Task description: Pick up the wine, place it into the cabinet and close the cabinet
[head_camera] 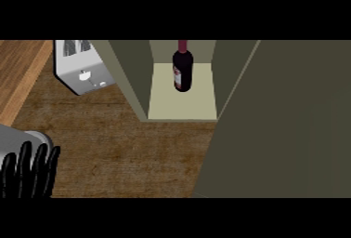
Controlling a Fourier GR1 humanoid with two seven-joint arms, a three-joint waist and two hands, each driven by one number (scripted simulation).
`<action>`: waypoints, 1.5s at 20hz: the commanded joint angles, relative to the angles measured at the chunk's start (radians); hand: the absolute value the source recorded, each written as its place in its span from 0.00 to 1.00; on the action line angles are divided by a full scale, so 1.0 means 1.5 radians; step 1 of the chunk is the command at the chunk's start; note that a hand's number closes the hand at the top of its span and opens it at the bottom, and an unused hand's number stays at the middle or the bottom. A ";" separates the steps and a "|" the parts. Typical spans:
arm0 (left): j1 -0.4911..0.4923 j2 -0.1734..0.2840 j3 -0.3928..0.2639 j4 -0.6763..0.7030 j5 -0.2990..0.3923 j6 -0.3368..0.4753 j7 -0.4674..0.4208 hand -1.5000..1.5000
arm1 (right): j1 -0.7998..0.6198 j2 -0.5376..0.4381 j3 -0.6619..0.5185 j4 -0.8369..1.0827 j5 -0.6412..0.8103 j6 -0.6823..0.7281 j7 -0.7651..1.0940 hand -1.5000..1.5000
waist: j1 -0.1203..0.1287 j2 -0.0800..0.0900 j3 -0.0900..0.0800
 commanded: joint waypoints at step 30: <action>0.057 0.086 0.262 0.047 0.169 -0.256 0.069 0.00 | -0.378 0.005 0.325 0.112 0.228 -0.452 0.035 1.00 | 0.017 0.002 -0.003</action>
